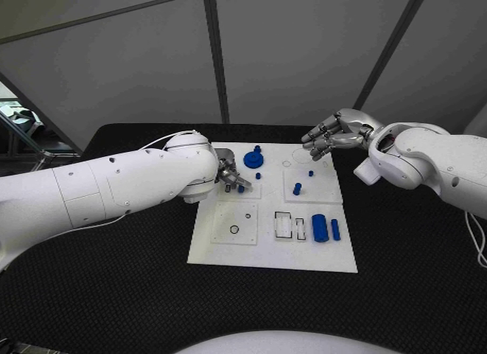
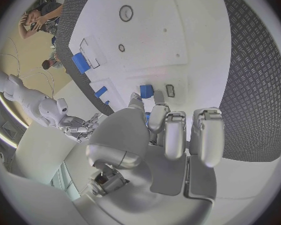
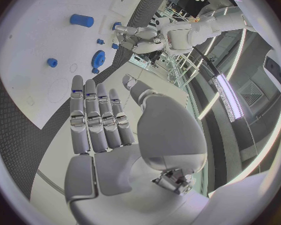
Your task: Assemble the parts on the task board
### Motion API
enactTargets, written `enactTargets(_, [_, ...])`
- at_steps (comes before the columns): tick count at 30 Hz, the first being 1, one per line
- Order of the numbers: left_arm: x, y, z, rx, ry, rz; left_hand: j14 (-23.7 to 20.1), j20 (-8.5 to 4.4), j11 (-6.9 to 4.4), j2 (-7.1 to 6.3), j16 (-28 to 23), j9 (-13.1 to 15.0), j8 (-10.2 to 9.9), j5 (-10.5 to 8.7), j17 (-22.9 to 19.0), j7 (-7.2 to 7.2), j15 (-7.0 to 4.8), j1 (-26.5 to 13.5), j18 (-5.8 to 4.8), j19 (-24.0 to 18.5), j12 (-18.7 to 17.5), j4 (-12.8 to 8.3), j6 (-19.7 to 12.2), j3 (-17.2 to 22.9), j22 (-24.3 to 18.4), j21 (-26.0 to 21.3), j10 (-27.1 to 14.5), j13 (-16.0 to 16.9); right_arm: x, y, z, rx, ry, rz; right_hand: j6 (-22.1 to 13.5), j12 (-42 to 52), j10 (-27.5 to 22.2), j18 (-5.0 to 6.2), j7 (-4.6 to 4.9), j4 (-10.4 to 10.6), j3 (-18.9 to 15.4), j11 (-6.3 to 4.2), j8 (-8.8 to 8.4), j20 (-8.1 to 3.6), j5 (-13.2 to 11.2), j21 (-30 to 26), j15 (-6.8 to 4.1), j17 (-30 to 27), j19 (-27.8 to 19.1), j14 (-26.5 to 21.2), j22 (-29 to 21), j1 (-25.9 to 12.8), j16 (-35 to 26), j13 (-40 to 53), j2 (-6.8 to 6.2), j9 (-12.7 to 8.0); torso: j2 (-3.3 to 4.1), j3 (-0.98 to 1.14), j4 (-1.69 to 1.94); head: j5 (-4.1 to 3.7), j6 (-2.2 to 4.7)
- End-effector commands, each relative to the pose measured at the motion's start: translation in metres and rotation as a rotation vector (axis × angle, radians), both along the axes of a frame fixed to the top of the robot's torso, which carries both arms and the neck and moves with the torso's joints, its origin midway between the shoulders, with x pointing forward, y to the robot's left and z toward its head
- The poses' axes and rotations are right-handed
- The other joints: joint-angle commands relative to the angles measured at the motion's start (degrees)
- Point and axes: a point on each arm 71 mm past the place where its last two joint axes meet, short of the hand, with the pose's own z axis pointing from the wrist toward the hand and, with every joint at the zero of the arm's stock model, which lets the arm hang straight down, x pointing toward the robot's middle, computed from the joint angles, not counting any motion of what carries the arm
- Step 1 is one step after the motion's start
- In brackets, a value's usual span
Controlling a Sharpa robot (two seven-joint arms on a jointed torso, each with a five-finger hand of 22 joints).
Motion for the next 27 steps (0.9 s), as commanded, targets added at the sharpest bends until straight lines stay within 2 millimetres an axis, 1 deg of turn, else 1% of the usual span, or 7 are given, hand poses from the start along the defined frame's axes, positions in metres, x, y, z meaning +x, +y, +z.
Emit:
enactTargets(1, [-0.0009,-0.0005,-0.0017,0.011,0.013,-0.001,5.94,-0.43,0.03,-0.46,0.13,-0.10,-0.33,0.19,15.04,-0.02,-0.26,-0.12,-2.26,4.50,-0.29,0.06,0.27,0.32,12.47,0.33,-0.37,-0.10,0.0000,0.0015,0.0013,0.003,-0.002,0.010,0.25,-0.11,-0.37,0.19,0.15,0.01,-0.24,0.05,-0.03,0.00,0.29,-0.34,0.00,-0.06,0.41,-0.40,-0.06,-0.05,-0.06,0.03,0.35,0.05,-0.03,0.04,-0.02,0.03,-0.09])
enactTargets(11, [-0.0027,-0.0033,-0.0021,0.003,0.025,-0.013,5.94,-0.43,-0.01,-0.41,0.13,-0.34,-0.62,0.24,15.04,-0.07,-0.27,0.49,-2.38,4.71,-0.38,-0.35,0.64,0.75,12.86,0.69,-0.32,-0.20,0.0004,0.0027,0.0010,0.002,0.000,0.013,0.15,-0.12,-0.40,0.19,0.18,0.06,-0.33,0.08,-0.10,0.02,0.30,-0.45,0.02,-0.13,0.45,-0.42,-0.15,-0.15,-0.08,0.03,0.39,0.03,-0.06,0.02,0.00,-0.06,-0.18])
enactTargets(13, [-0.0029,-0.0032,-0.0023,0.004,0.028,-0.013,5.94,-0.44,0.00,-0.51,0.13,-0.36,-0.63,0.18,15.04,-0.06,-0.27,0.42,-2.43,4.79,-0.37,-0.32,0.73,0.70,13.00,0.83,-0.28,-0.18,0.0005,0.0026,0.0009,0.002,0.000,0.013,0.15,-0.12,-0.40,0.19,0.18,0.06,-0.33,0.08,-0.10,0.02,0.30,-0.45,0.02,-0.13,0.45,-0.42,-0.15,-0.15,-0.08,0.03,0.39,0.03,-0.06,0.01,0.01,-0.21,-0.11])
enactTargets(19, [-0.0031,-0.0028,-0.0025,0.007,0.032,-0.010,5.94,-0.44,0.00,-0.83,0.13,-0.39,-0.66,0.11,15.04,-0.05,-0.28,-0.09,-2.49,4.90,-0.33,-0.04,1.08,0.47,13.21,1.02,-0.13,-0.13,0.0008,0.0029,0.0007,0.002,0.001,0.014,0.15,-0.12,-0.40,0.19,0.18,0.06,-0.33,0.08,-0.10,0.02,0.30,-0.45,0.02,-0.13,0.45,-0.42,-0.15,-0.15,-0.08,0.03,0.39,0.03,-0.05,0.03,0.01,-0.08,-0.19])
enactTargets(27, [-0.0031,-0.0031,-0.0026,0.009,0.034,-0.010,5.94,-0.44,0.00,-0.88,0.13,-0.39,-0.66,0.11,15.04,-0.06,-0.28,-0.14,-2.51,4.93,-0.33,-0.01,1.12,0.44,13.27,1.08,-0.12,-0.14,0.0010,0.0036,0.0005,0.002,0.002,0.015,0.15,-0.12,-0.40,0.19,0.18,0.06,-0.33,0.08,-0.10,0.02,0.30,-0.45,0.02,-0.13,0.45,-0.42,-0.15,-0.15,-0.08,0.03,0.39,0.03,-0.06,0.02,-0.03,-0.09,-0.24])
